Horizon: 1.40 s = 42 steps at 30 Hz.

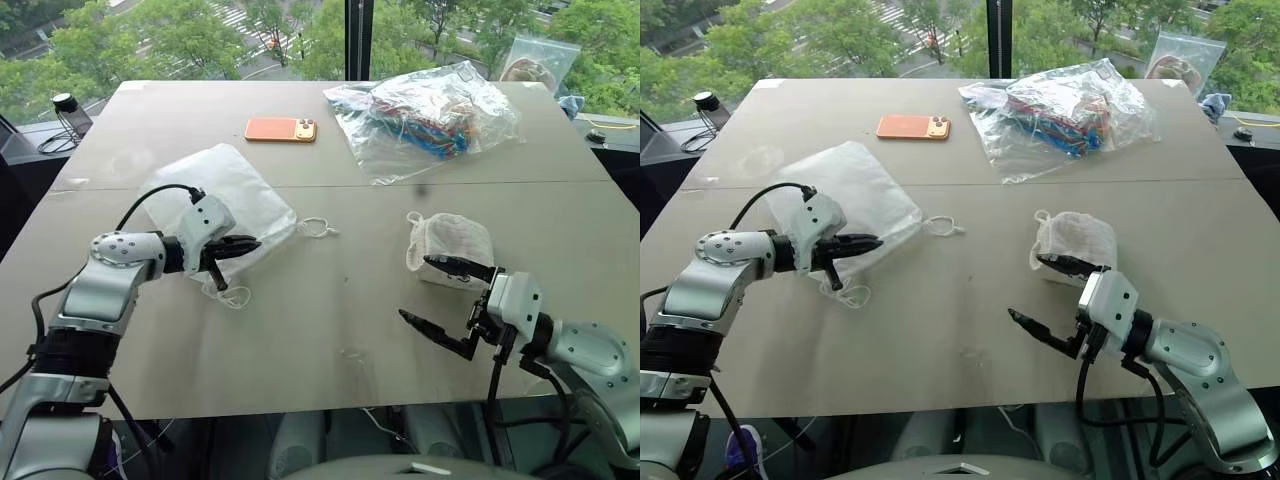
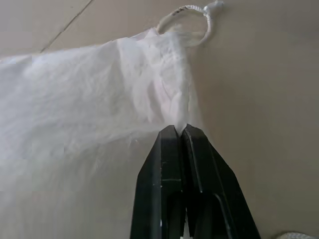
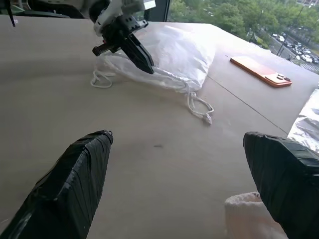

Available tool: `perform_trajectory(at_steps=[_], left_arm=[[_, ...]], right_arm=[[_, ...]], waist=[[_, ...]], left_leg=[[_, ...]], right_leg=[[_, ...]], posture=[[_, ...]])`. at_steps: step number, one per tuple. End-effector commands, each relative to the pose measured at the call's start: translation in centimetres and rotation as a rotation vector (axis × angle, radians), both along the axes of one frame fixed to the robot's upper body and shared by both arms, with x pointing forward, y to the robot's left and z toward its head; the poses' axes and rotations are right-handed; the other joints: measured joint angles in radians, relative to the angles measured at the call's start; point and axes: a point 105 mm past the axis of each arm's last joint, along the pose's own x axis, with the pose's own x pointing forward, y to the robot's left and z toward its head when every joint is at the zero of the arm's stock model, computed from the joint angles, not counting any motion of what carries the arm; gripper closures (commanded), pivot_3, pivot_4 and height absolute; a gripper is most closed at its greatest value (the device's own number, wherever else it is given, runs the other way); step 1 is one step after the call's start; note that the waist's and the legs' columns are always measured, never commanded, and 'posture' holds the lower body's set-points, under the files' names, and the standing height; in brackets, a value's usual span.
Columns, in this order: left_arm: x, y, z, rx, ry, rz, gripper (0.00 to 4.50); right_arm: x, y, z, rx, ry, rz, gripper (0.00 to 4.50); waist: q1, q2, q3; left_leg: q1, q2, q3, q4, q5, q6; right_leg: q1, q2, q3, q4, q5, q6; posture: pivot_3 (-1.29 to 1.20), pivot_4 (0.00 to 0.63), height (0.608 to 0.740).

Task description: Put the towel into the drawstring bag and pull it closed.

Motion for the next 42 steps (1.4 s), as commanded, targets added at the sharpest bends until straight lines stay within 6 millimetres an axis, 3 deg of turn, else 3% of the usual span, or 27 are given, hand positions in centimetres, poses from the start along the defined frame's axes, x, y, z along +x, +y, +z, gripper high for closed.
perform_trajectory(at_steps=[1, 6, 7, 17, 19, 22, 24, 28, 31, 35, 39, 42], left_arm=[[-0.7, -0.6, 2.9, -0.164, 0.063, -0.019, 4.49], [-1.4, -1.1, 4.3, -0.294, 0.178, -0.010, 4.49], [-1.4, -1.3, 4.6, -0.313, 0.185, -0.005, 4.49], [-1.4, -4.4, 5.4, -0.391, 0.157, 0.010, 4.49], [-1.2, -4.8, 5.7, -0.412, 0.138, 0.020, 4.49], [-0.9, -5.2, 5.8, -0.424, 0.114, 0.035, 4.49], [-0.9, -5.4, 5.9, -0.430, 0.100, 0.040, 4.49], [-1.0, -5.4, 5.9, -0.439, 0.087, 0.055, 4.49], [-1.2, -5.2, 5.7, -0.444, 0.083, 0.068, 4.49], [-1.1, -5.2, 5.1, -0.441, 0.075, 0.087, 4.49], [-1.0, -5.7, 5.3, -0.451, 0.064, 0.074, 4.49], [-0.9, -6.0, 5.6, -0.453, 0.057, 0.066, 4.50]], right_arm=[[-0.3, 0.5, 0.7, 0.014, -0.046, 0.008, 0.00], [1.1, -0.4, -0.1, -0.077, -0.050, -0.140, 0.00], [1.2, -0.6, -0.2, -0.040, 0.034, -0.119, 0.00], [6.8, -5.7, 1.1, 0.114, 0.194, -0.512, 0.00], [8.1, -6.4, 0.2, 0.097, 0.263, -0.569, 0.00], [9.9, -8.4, -2.9, 0.038, 0.419, -0.715, 0.00], [10.0, -8.7, -4.9, -0.012, 0.520, -0.727, 0.00], [9.5, -9.3, -6.8, -0.098, 0.610, -0.735, 0.00], [8.7, -9.9, -9.0, -0.266, 0.735, -0.772, 0.00], [8.5, -8.2, -10.3, -0.262, 0.847, -0.710, 0.00], [8.8, -6.2, -12.1, -0.211, 0.943, -0.672, 0.00], [8.7, -5.1, -12.5, -0.200, 0.950, -0.629, 0.77]], waist=[[-0.001, 0.000, 0.000], [-0.002, 0.000, 0.000], [-0.002, 0.000, 0.000], [-0.001, 0.000, 0.000], [-0.002, 0.000, 0.000], [-0.002, 0.000, 0.000], [-0.002, 0.000, 0.000], [-0.002, 0.000, 0.000], [-0.003, 0.000, -0.001], [0.000, -0.008, -0.007], [-0.016, -0.024, -0.020], [-0.026, -0.027, -0.023]], left_leg=[[0.000, 0.000, 0.000, 0.000, 0.000, 0.000], [0.001, 0.000, 0.000, 0.000, 0.000, 0.000], [0.001, 0.000, 0.000, 0.000, 0.000, 0.000], [0.000, 0.000, 0.000, 0.000, 0.000, 0.000], [0.001, 0.000, 0.000, 0.000, 0.000, 0.000], [0.001, 0.000, 0.000, 0.000, 0.000, 0.000], [0.000, 0.000, 0.000, 0.000, 0.000, 0.000], [0.001, 0.000, 0.000, 0.000, 0.000, 0.000], [0.001, 0.000, 0.001, 0.000, 0.000, 0.000], [0.002, 0.000, -0.001, 0.000, 0.000, 0.000], [0.006, 0.001, 0.000, 0.000, 0.000, 0.000], [0.011, 0.002, 0.000, -0.001, 0.000, 0.000]], right_leg=[[0.000, 0.000, 0.000, 0.000, 0.000, 0.000], [0.000, 0.000, 0.000, 0.000, 0.000, 0.000], [0.000, 0.000, 0.000, 0.000, 0.000, 0.000], [0.000, 0.000, 0.000, 0.001, 0.004, -0.001], [0.000, 0.000, 0.001, 0.001, 0.004, -0.001], [0.000, 0.000, 0.001, 0.001, 0.004, -0.001], [0.000, 0.000, 0.001, 0.001, 0.004, -0.001], [0.000, 0.000, 0.001, 0.000, 0.004, -0.001], [0.000, 0.000, 0.001, 0.000, 0.004, -0.001], [0.002, 0.001, 0.000, 0.000, 0.004, -0.001], [0.005, 0.001, 0.000, -0.001, 0.002, -0.004], [0.009, 0.001, 0.000, -0.001, 0.000, -0.002]], posture=[[0.00, 0.150, 0.734], [0.00, 0.150, 0.734], [0.00, 0.150, 0.734], [0.00, 0.150, 0.734], [0.00, 0.150, 0.734], [0.00, 0.150, 0.734], [0.00, 0.150, 0.734], [0.00, 0.150, 0.734], [0.00, 0.150, 0.734], [0.00, 0.150, 0.734], [0.00, 0.150, 0.734], [0.00, 0.150, 0.734]])
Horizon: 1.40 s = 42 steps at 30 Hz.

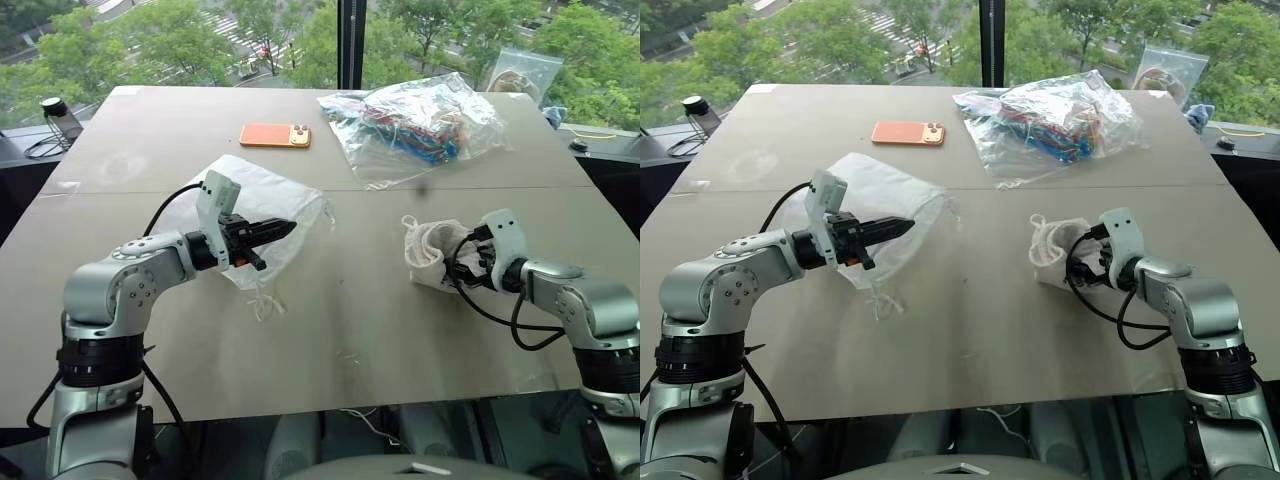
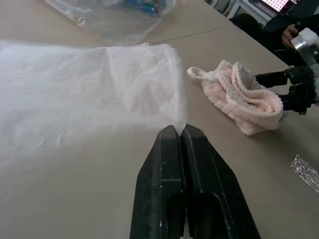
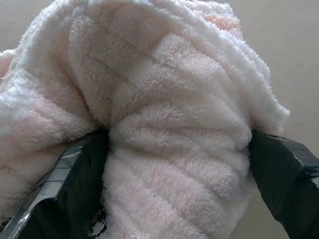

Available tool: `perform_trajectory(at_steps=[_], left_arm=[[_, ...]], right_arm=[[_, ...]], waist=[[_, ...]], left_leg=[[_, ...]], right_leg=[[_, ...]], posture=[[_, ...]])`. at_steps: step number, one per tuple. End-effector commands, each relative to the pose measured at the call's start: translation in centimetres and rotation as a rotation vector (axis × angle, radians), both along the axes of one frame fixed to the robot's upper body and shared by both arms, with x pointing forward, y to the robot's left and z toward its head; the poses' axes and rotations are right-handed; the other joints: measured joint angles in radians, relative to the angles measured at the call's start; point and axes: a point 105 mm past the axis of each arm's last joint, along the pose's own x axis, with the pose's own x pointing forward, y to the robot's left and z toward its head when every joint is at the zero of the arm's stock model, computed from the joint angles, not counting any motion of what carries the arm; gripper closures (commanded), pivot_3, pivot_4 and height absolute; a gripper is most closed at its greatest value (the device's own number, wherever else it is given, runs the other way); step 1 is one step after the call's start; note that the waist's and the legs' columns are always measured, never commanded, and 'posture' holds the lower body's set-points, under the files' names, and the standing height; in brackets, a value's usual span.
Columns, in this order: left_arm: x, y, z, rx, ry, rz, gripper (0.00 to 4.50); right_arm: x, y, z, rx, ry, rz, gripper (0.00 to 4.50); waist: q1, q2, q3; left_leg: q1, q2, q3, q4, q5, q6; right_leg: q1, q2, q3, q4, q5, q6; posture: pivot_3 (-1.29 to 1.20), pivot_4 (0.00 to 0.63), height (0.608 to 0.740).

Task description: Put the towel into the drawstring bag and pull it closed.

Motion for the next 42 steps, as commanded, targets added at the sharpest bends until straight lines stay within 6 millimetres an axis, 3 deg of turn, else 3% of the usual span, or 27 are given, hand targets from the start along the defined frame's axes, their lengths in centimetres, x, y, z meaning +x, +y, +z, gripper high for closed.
perform_trajectory(at_steps=[1, 6, 7, 9, 15, 17, 22, 25, 28, 33, 36, 42], left_arm=[[-0.1, -0.7, 1.8, 0.000, -0.076, -0.027, 4.50], [-0.2, -1.5, 2.4, -0.011, -0.091, -0.045, 4.50], [-0.1, -1.7, 2.5, -0.013, -0.093, -0.045, 4.50], [0.2, -2.0, 2.5, -0.011, -0.094, -0.044, 4.50], [0.7, -3.1, 2.1, 0.016, -0.088, -0.070, 4.50], [0.8, -3.5, 2.0, 0.029, -0.089, -0.088, 4.50], [1.0, -4.5, 2.2, 0.065, -0.111, -0.139, 4.50], [1.0, -4.8, 2.3, 0.099, -0.133, -0.157, 4.50], [1.4, -4.9, 2.5, 0.108, -0.151, -0.149, 4.50], [1.5, -4.4, 2.1, 0.142, -0.151, -0.145, 4.50], [1.2, -4.6, 2.1, 0.140, -0.148, -0.162, 4.50], [0.4, -4.8, 2.4, 0.122, -0.149, -0.198, 4.50]], right_arm=[[-2.6, 2.0, -5.4, 0.039, 0.226, 0.065, 1.23], [-2.4, 3.2, -3.5, 0.119, 0.100, 0.119, 3.37], [-2.4, 3.9, -2.3, 0.136, 0.028, 0.162, 3.90], [-2.7, 5.6, 0.4, 0.160, -0.133, 0.276, 4.49], [-4.4, 10.7, 6.1, 0.225, -0.401, 0.541, 4.49], [-4.4, 11.8, 6.7, 0.221, -0.433, 0.586, 4.49], [-3.9, 14.6, 7.7, 0.214, -0.482, 0.703, 4.49], [-4.2, 15.4, 7.8, 0.213, -0.468, 0.800, 4.49], [-6.0, 14.9, 7.5, 0.210, -0.418, 0.951, 4.49], [-7.9, 13.7, 9.4, 0.330, -0.455, 1.068, 4.49], [-7.1, 14.0, 10.0, 0.333, -0.513, 1.039, 4.49], [-4.2, 16.3, 8.8, 0.276, -0.544, 0.982, 4.49]], waist=[[-0.003, -0.001, -0.001], [-0.003, 0.000, -0.001], [-0.003, 0.000, -0.001], [-0.003, 0.000, 0.000], [-0.006, 0.020, 0.012], [-0.005, 0.021, 0.013], [-0.001, 0.021, 0.013], [0.002, 0.022, 0.014], [0.005, 0.023, 0.015], [0.000, 0.024, 0.016], [-0.004, 0.024, 0.016], [-0.003, 0.024, 0.017]], left_leg=[[0.003, 0.000, 0.000, -0.001, 0.000, 0.000], [0.010, 0.002, 0.000, -0.003, 0.000, 0.000], [0.010, 0.002, 0.000, -0.003, 0.000, 0.000], [0.009, 0.002, 0.000, -0.003, 0.000, 0.000], [0.002, 0.001, 0.003, -0.007, 0.000, 0.000], [-0.007, 0.001, 0.002, -0.006, 0.000, 0.000], [-0.010, -0.001, 0.001, -0.005, 0.000, 0.000], [-0.011, -0.002, 0.001, -0.005, 0.000, 0.000], [-0.011, -0.002, 0.000, -0.005, 0.000, 0.000], [-0.011, -0.002, -0.001, -0.006, 0.000, 0.000], [-0.011, -0.002, -0.001, -0.006, 0.000, 0.000], [-0.011, -0.002, 0.000, -0.006, 0.000, 0.000]], right_leg=[[0.002, 0.001, 0.000, 0.000, 0.000, 0.000], [0.009, 0.002, 0.000, -0.002, -0.001, 0.000], [0.009, 0.002, 0.000, -0.002, -0.001, 0.000], [0.008, 0.001, 0.000, -0.002, -0.001, 0.001], [-0.003, 0.003, 0.004, 0.000, 0.002, 0.005], [-0.011, 0.003, 0.003, 0.001, 0.002, 0.004], [-0.011, 0.000, 0.002, -0.001, 0.004, 0.001], [-0.011, -0.001, 0.002, -0.002, 0.004, 0.001], [-0.011, -0.001, 0.001, -0.003, 0.004, 0.001], [-0.011, -0.001, 0.000, -0.003, 0.004, 0.001], [-0.011, -0.001, 0.000, -0.003, 0.004, 0.001], [-0.011, -0.001, 0.001, -0.002, 0.004, 0.001]], posture=[[0.00, 0.150, 0.734], [0.00, 0.150, 0.734], [0.00, 0.150, 0.734], [0.00, 0.150, 0.734], [0.00, 0.150, 0.734], [0.00, 0.150, 0.734], [0.00, 0.150, 0.734], [0.00, 0.150, 0.734], [0.00, 0.150, 0.734], [0.00, 0.150, 0.734], [0.00, 0.150, 0.734], [0.00, 0.150, 0.734]])
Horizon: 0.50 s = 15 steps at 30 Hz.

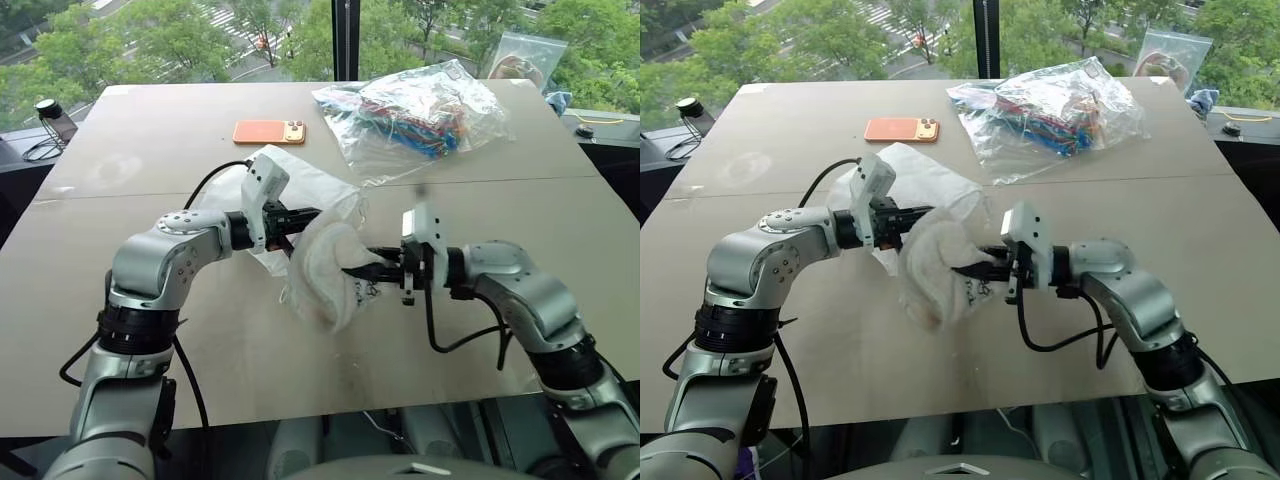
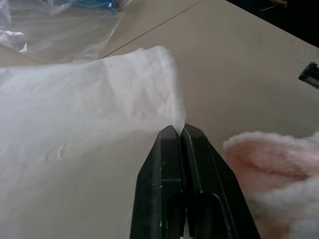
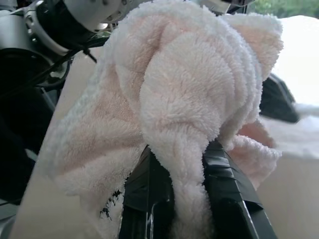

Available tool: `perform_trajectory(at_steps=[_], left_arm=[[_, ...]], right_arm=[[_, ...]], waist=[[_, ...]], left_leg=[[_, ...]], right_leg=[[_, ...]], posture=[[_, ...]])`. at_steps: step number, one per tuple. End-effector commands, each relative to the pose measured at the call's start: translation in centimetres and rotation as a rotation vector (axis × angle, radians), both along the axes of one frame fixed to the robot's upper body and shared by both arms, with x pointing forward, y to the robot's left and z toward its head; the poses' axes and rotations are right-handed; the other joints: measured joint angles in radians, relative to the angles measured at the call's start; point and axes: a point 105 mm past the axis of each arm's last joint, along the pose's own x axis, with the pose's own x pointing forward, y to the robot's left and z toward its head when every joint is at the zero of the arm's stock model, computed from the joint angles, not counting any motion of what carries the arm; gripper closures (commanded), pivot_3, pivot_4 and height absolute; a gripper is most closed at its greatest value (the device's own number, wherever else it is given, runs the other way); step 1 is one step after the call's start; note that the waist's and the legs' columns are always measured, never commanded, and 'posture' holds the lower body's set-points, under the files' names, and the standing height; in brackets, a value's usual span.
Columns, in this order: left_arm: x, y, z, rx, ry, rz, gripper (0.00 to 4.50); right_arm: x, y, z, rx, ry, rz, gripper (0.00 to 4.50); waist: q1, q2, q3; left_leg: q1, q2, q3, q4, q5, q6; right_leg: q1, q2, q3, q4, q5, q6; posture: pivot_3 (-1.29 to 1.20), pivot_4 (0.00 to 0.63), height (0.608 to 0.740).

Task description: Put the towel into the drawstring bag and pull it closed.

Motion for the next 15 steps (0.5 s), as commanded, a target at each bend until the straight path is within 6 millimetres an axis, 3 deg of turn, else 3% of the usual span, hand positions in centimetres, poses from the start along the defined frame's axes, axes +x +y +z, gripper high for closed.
perform_trajectory(at_steps=[1, 5, 9, 15], left_arm=[[-0.9, -0.3, 1.7, -0.032, -0.046, -0.046, 4.50], [-1.7, -0.5, 2.0, -0.042, -0.041, -0.066, 4.50], [-2.4, -0.7, 1.6, -0.029, -0.037, -0.074, 4.50], [-3.3, -0.4, 0.0, 0.014, -0.004, -0.068, 4.50]], right_arm=[[2.3, 1.2, -0.8, -0.042, -0.035, -0.083, 4.49], [4.1, 2.3, -3.8, -0.142, -0.001, -0.137, 4.49], [5.3, 3.0, -4.6, -0.190, 0.021, -0.190, 4.49], [7.1, 2.6, -2.6, 0.049, 0.328, -0.344, 4.49]], waist=[[-0.001, 0.000, 0.000], [0.001, 0.000, 0.000], [0.000, 0.001, 0.001], [0.000, 0.002, 0.001]], left_leg=[[0.000, 0.000, 0.000, 0.000, 0.000, 0.000], [0.000, 0.000, 0.000, 0.000, 0.000, 0.000], [0.000, 0.000, 0.000, 0.000, 0.000, 0.000], [0.000, 0.000, -0.001, 0.000, 0.000, 0.000]], right_leg=[[0.000, 0.000, 0.000, 0.000, 0.000, 0.000], [0.000, 0.000, 0.000, 0.000, 0.000, 0.000], [0.000, 0.000, 0.000, 0.000, 0.000, 0.000], [0.000, 0.000, 0.000, 0.001, 0.000, -0.001]], posture=[[0.00, 0.150, 0.734], [0.00, 0.150, 0.734], [0.00, 0.150, 0.734], [0.00, 0.150, 0.734]])
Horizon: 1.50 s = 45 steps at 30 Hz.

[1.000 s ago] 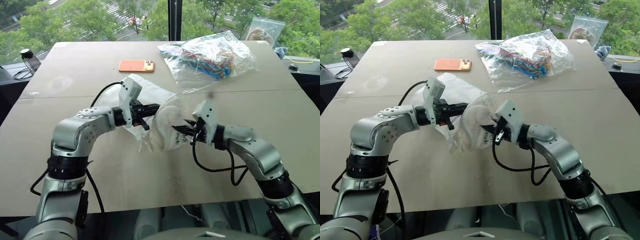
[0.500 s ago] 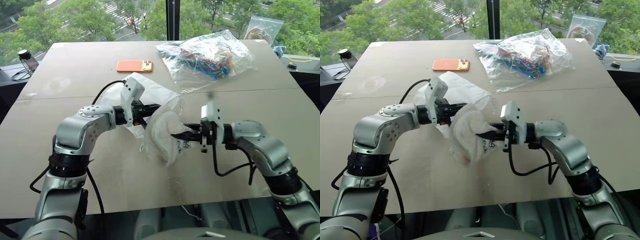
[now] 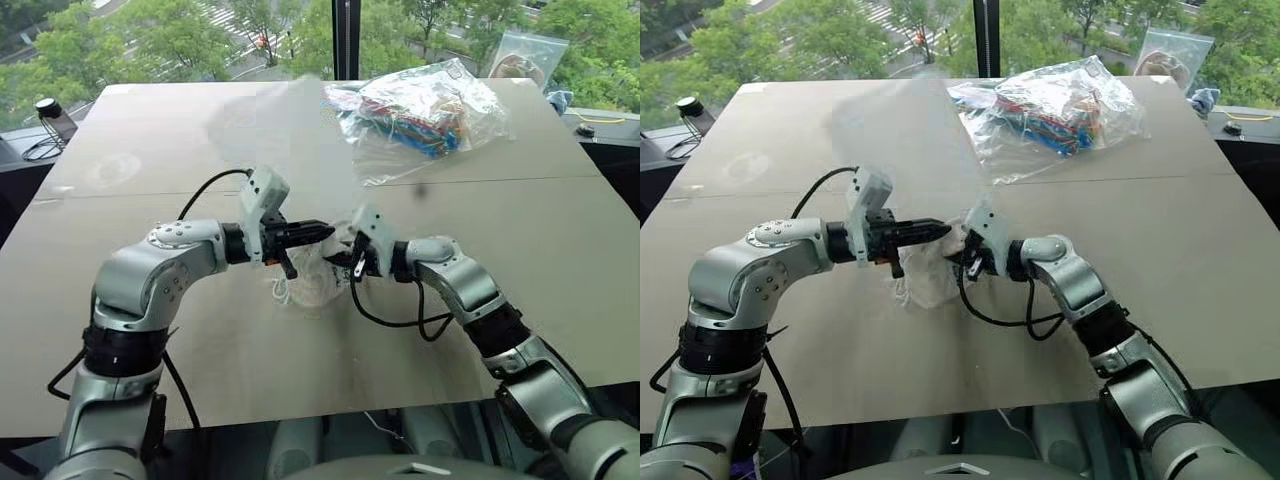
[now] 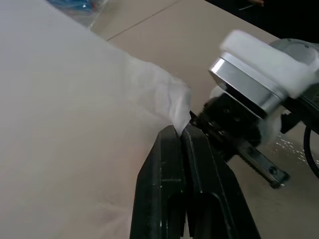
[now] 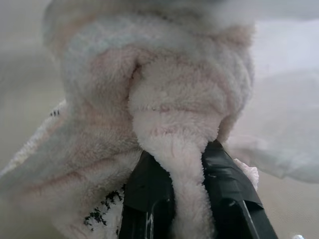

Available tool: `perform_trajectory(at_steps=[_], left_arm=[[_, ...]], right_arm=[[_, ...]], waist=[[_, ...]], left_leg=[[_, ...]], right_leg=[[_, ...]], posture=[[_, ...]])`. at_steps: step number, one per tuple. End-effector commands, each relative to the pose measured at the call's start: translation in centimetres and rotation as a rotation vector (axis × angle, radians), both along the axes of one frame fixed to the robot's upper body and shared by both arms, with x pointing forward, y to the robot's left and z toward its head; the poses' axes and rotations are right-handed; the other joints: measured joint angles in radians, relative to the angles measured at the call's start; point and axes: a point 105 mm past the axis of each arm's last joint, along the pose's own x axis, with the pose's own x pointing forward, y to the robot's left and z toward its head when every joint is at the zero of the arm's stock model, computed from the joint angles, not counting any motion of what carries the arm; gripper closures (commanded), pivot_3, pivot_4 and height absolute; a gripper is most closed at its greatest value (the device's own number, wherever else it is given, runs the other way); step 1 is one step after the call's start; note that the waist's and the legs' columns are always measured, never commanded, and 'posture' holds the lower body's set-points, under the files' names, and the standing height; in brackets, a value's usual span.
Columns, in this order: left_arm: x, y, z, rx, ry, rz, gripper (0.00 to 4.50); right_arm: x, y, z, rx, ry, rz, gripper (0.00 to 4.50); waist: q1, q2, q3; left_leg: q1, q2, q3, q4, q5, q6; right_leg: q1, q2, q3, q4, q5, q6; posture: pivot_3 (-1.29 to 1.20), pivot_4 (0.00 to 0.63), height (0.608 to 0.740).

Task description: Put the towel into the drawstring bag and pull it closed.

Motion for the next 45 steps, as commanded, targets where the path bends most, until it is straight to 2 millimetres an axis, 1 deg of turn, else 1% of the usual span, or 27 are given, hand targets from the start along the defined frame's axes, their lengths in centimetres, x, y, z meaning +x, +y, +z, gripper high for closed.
perform_trajectory(at_steps=[1, 4, 7, 9, 12, 15, 19, 22, 23, 25, 27, 29, 30, 33, 35, 37, 38, 40, 41, 43, 45], left_arm=[[-0.6, 0.4, 0.0, 0.026, -0.019, -0.003, 4.50], [-0.7, 1.2, -0.5, 0.041, -0.007, 0.024, 4.50], [-0.3, 2.0, -0.4, 0.037, -0.008, 0.069, 4.50], [0.1, 2.5, -0.2, 0.032, -0.010, 0.098, 4.50], [0.6, 2.8, -0.2, 0.034, 0.002, 0.128, 4.50], [0.5, 2.3, 0.1, -0.024, 0.070, 0.120, 4.50], [-0.6, 1.2, 0.8, -0.078, 0.138, 0.060, 4.50], [-2.1, -0.3, 2.5, -0.188, 0.205, -0.041, 4.50], [-2.3, -0.8, 3.0, -0.216, 0.221, -0.066, 4.50], [-2.6, -2.1, 3.5, -0.248, 0.231, -0.101, 4.50], [-2.6, -3.2, 4.0, -0.278, 0.232, -0.120, 4.50], [-2.3, -3.7, 4.4, -0.310, 0.234, -0.113, 4.50], [-2.1, -3.6, 4.4, -0.315, 0.241, -0.102, 4.50], [-2.0, -3.1, 4.0, -0.300, 0.263, -0.073, 4.50], [-2.0, -2.7, 3.1, -0.275, 0.288, -0.044, 4.50], [-2.0, -2.3, 2.1, -0.252, 0.309, -0.018, 4.50], [-1.7, -2.0, 1.5, -0.233, 0.317, 0.012, 4.50], [-1.2, -1.3, 0.0, -0.185, 0.331, 0.079, 4.50], [-1.1, -1.1, -0.5, -0.171, 0.333, 0.094, 4.50], [-0.9, -0.9, -0.8, -0.175, 0.344, 0.113, 4.50], [-0.7, -0.8, -0.8, -0.188, 0.346, 0.120, 4.50]], right_arm=[[1.0, -1.1, 2.6, 0.180, 0.093, -0.089, 4.49], [1.4, -2.4, 3.1, 0.295, 0.190, -0.157, 4.49], [1.2, -3.4, 2.8, 0.345, 0.248, -0.188, 4.49], [0.9, -3.7, 2.9, 0.387, 0.282, -0.194, 4.49], [0.5, -3.8, 3.5, 0.465, 0.309, -0.193, 4.49], [0.2, -3.3, 5.4, 0.595, 0.343, -0.163, 4.49], [0.3, -2.7, 6.5, 0.693, 0.395, -0.156, 4.49], [1.0, -2.3, 7.0, 0.740, 0.403, -0.192, 4.49], [1.2, -2.1, 7.1, 0.740, 0.388, -0.206, 4.49], [1.4, -1.4, 6.9, 0.685, 0.313, -0.237, 4.49], [0.9, -0.2, 6.3, 0.610, 0.249, -0.212, 4.49], [0.2, 0.7, 5.7, 0.533, 0.177, -0.172, 4.49], [0.1, 0.7, 5.5, 0.527, 0.168, -0.168, 4.49], [0.3, 0.2, 5.3, 0.542, 0.171, -0.189, 4.49], [0.4, -0.7, 5.4, 0.597, 0.234, -0.210, 4.49], [-0.1, -1.5, 5.5, 0.633, 0.299, -0.188, 4.49], [-0.6, -1.7, 5.2, 0.625, 0.342, -0.161, 4.49], [-1.7, -2.2, 4.0, 0.580, 0.451, -0.128, 4.49], [-2.1, -2.3, 3.7, 0.566, 0.488, -0.118, 4.49], [-2.5, -2.8, 2.5, 0.482, 0.509, -0.136, 4.49], [-3.1, -3.2, 1.2, 0.356, 0.482, -0.146, 4.49]], waist=[[0.000, 0.000, 0.000], [0.001, 0.001, 0.000], [0.004, 0.001, 0.001], [0.002, 0.001, 0.001], [-0.001, 0.001, 0.001], [-0.003, 0.002, 0.001], [-0.003, 0.002, 0.001], [-0.001, 0.002, 0.001], [0.001, 0.002, 0.001], [0.002, 0.002, 0.001], [-0.001, 0.002, 0.001], [-0.007, 0.002, 0.001], [-0.007, 0.002, 0.001], [-0.007, 0.002, 0.001], [-0.006, 0.002, 0.001], [-0.004, 0.002, 0.001], [-0.002, 0.002, 0.001], [0.000, 0.003, 0.002], [0.001, 0.003, 0.002], [0.003, 0.003, 0.002], [0.002, 0.003, 0.002]], left_leg=[[0.000, 0.000, 0.000, 0.000, 0.000, 0.000], [0.000, 0.000, 0.000, 0.000, 0.000, 0.000], [0.000, 0.000, 0.000, 0.000, 0.000, 0.000], [0.000, 0.000, 0.000, 0.000, 0.000, 0.000], [0.000, 0.000, 0.000, 0.000, 0.000, 0.000], [0.000, 0.000, 0.000, 0.000, 0.000, 0.000], [0.000, 0.000, 0.000, 0.000, 0.000, 0.000], [0.000, 0.000, 0.000, 0.000, 0.000, 0.000], [0.000, 0.000, 0.000, 0.000, 0.000, 0.000], [-0.001, 0.000, -0.001, 0.000, 0.000, 0.000], [0.000, -0.001, 0.000, 0.000, 0.000, 0.000], [0.000, -0.001, 0.000, 0.000, 0.000, 0.000], [0.000, -0.001, 0.000, 0.000, 0.000, 0.000], [0.000, -0.001, -0.001, 0.000, 0.000, 0.000], [0.000, -0.001, -0.001, 0.000, 0.000, 0.000], [0.000, -0.001, 0.000, 0.000, 0.000, 0.000], [0.000, -0.001, 0.000, 0.000, 0.000, 0.000], [0.000, -0.001, 0.000, -0.001, 0.000, 0.000], [0.000, -0.001, 0.000, -0.001, 0.000, 0.000], [0.000, -0.001, -0.001, -0.001, 0.000, 0.000], [0.000, -0.001, -0.001, 0.000, 0.000, 0.000]], right_leg=[[0.000, 0.000, 0.000, 0.000, 0.000, 0.000], [0.000, 0.000, 0.000, 0.000, 0.000, 0.000], [0.000, 0.000, 0.000, -0.001, 0.000, 0.000], [0.000, 0.000, 0.000, -0.001, 0.000, 0.000], [0.000, 0.000, 0.000, 0.000, 0.000, 0.000], [0.000, 0.000, 0.000, 0.000, 0.000, 0.000], [0.000, 0.000, 0.000, 0.000, 0.000, 0.000], [0.000, 0.000, 0.000, 0.000, 0.000, 0.000], [0.000, 0.000, 0.000, 0.000, 0.000, 0.000], [0.000, 0.000, -0.001, 0.000, 0.000, 0.000], [0.000, -0.001, -0.001, 0.000, 0.000, 0.000], [0.000, -0.001, 0.000, 0.000, 0.000, 0.000], [0.000, 0.000, 0.000, 0.000, 0.000, 0.000], [0.000, 0.000, 0.000, 0.000, 0.000, 0.000], [0.000, 0.000, 0.000, 0.000, 0.000, 0.000], [0.000, 0.000, 0.000, 0.000, 0.000, 0.000], [0.000, 0.000, 0.000, 0.000, 0.000, 0.000], [0.000, -0.001, 0.000, 0.000, 0.000, 0.000], [0.000, -0.001, 0.000, 0.000, 0.000, 0.000], [0.000, -0.001, 0.000, 0.000, 0.000, 0.000], [0.000, -0.001, -0.001, 0.000, 0.000, 0.000]], posture=[[0.00, 0.150, 0.734], [0.00, 0.150, 0.734], [0.00, 0.150, 0.734], [0.00, 0.150, 0.734], [0.00, 0.150, 0.734], [0.00, 0.150, 0.734], [0.00, 0.150, 0.734], [0.00, 0.150, 0.734], [0.00, 0.150, 0.734], [0.00, 0.150, 0.734], [0.00, 0.150, 0.734], [0.00, 0.150, 0.734], [0.00, 0.150, 0.734], [0.00, 0.150, 0.734], [0.00, 0.150, 0.734], [0.00, 0.150, 0.734], [0.00, 0.150, 0.734], [0.00, 0.150, 0.734], [0.00, 0.150, 0.734], [0.00, 0.150, 0.734], [0.00, 0.150, 0.734]])
